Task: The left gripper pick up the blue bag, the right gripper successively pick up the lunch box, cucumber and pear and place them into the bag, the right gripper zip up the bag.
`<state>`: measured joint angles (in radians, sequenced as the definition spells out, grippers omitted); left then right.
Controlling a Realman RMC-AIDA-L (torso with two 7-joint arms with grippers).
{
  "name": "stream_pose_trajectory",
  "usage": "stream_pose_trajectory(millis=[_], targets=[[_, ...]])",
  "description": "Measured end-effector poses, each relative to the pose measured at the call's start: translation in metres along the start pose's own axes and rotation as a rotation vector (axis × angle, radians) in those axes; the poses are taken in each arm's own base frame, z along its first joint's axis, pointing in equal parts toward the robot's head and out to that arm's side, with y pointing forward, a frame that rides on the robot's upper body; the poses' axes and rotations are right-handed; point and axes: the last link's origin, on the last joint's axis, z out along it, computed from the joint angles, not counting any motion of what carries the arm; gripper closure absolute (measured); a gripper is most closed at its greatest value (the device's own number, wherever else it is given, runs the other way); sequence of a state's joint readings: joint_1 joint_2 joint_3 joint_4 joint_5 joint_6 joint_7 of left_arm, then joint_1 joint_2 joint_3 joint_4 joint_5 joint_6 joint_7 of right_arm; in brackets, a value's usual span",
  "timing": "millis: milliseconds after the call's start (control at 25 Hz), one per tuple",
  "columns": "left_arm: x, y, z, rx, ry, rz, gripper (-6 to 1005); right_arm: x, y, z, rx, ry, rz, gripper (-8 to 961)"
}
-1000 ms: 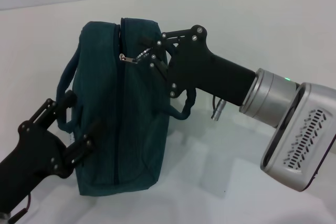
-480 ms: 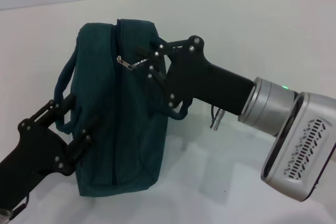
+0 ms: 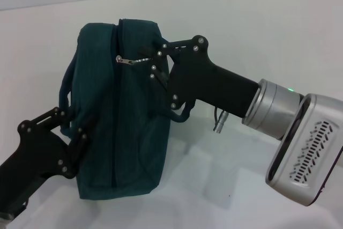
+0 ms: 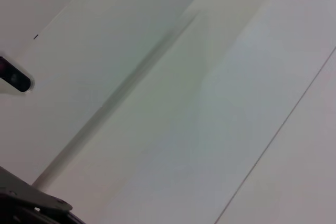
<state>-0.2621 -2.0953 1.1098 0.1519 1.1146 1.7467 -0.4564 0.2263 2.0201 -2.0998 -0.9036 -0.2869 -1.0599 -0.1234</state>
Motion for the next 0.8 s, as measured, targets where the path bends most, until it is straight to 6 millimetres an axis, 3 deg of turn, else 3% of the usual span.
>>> stream_pose_trajectory(millis=[800], targets=[[0.014,-0.027,-0.018,0.052,-0.017,0.209,860,-0.015,0.024,0.001,-0.06,-0.073,0.042,939]])
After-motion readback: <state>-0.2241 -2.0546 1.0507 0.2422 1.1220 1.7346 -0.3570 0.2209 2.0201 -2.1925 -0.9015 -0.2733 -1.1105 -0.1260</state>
